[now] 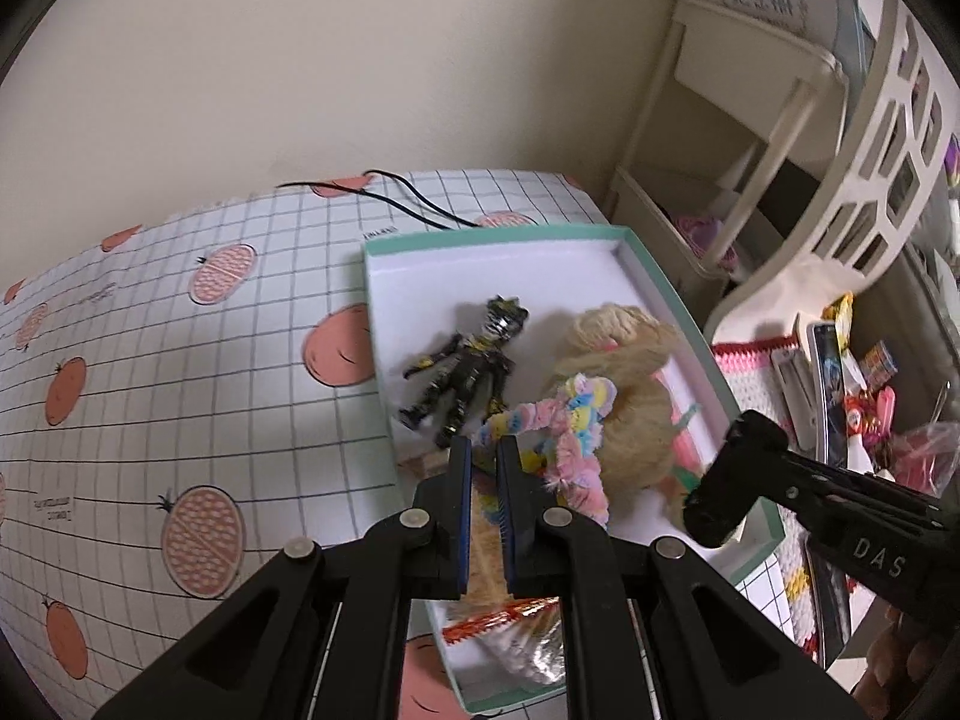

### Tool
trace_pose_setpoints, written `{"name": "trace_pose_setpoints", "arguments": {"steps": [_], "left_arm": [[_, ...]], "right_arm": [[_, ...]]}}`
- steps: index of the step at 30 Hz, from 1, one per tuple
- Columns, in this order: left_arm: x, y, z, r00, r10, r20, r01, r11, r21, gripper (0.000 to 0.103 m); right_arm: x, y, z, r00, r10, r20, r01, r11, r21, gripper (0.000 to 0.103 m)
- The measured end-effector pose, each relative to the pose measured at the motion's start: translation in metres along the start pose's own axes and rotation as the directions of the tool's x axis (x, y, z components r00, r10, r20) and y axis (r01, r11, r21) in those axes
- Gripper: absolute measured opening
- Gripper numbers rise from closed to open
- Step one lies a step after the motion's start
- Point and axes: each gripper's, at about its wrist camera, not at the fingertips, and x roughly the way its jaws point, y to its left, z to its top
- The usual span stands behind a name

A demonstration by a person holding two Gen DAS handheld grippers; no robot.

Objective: Organize objects
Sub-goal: 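Lift and carry the ring and car over the white tray with both tools, then release the ring with the left tool while the right tool drops the car in the tray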

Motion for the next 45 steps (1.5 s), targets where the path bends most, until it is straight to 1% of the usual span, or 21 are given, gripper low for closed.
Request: {"name": "trace_pose_setpoints", "arguments": {"steps": [8,16,27,31,33,34,35,40,41,43,44,45], "left_arm": [[0.011,-0.007,-0.005,0.999,-0.012,-0.034,0.012,1.000,0.013,0.008],[0.020,-0.012,-0.011,0.998,-0.023,-0.065,0.024,1.000,0.020,0.008],[0.023,-0.009,-0.011,0.997,-0.023,-0.080,0.024,1.000,0.012,0.009],[0.019,-0.007,-0.010,0.997,-0.022,-0.079,0.022,1.000,0.008,0.017],[0.018,-0.006,-0.009,0.997,-0.022,-0.077,0.022,1.000,0.005,0.019],[0.016,-0.006,-0.008,0.997,-0.020,-0.075,0.020,1.000,0.003,0.022],[0.015,-0.005,-0.008,0.997,-0.018,-0.073,0.019,1.000,0.002,0.024],[0.009,-0.001,-0.005,0.998,-0.007,-0.062,0.007,1.000,-0.014,0.029],[0.007,0.000,-0.004,0.998,-0.004,-0.060,0.003,1.000,-0.020,0.034],[0.005,0.003,-0.003,0.999,0.000,-0.055,-0.002,1.000,-0.030,0.040],[0.004,0.005,-0.003,0.999,0.005,-0.052,-0.007,0.999,-0.035,0.042],[0.003,0.006,-0.003,0.999,0.008,-0.051,-0.010,0.999,-0.039,0.043]], "right_arm": [[0.012,0.009,-0.004,0.999,0.015,-0.031,-0.016,1.000,-0.023,0.029],[0.023,0.010,-0.006,0.998,0.008,-0.058,-0.010,1.000,-0.029,0.029],[0.033,0.011,-0.012,0.997,-0.013,-0.072,0.010,0.999,-0.044,0.030],[0.032,0.014,-0.013,0.997,-0.021,-0.075,0.017,0.999,-0.047,0.031],[0.029,0.016,-0.013,0.997,-0.020,-0.073,0.017,0.999,-0.047,0.034],[0.029,0.017,-0.013,0.997,-0.020,-0.071,0.017,0.999,-0.048,0.038],[0.028,0.017,-0.013,0.997,-0.022,-0.068,0.018,0.999,-0.048,0.039],[0.022,0.020,-0.013,0.998,-0.020,-0.063,0.017,0.998,-0.054,0.040],[0.022,0.020,-0.013,0.998,-0.020,-0.062,0.017,0.998,-0.055,0.040],[0.021,0.020,-0.012,0.998,-0.022,-0.063,0.019,0.998,-0.056,0.040],[0.021,0.020,-0.012,0.998,-0.023,-0.063,0.019,0.998,-0.057,0.040],[0.020,0.020,-0.012,0.998,-0.024,-0.065,0.021,0.998,-0.057,0.043]]}}
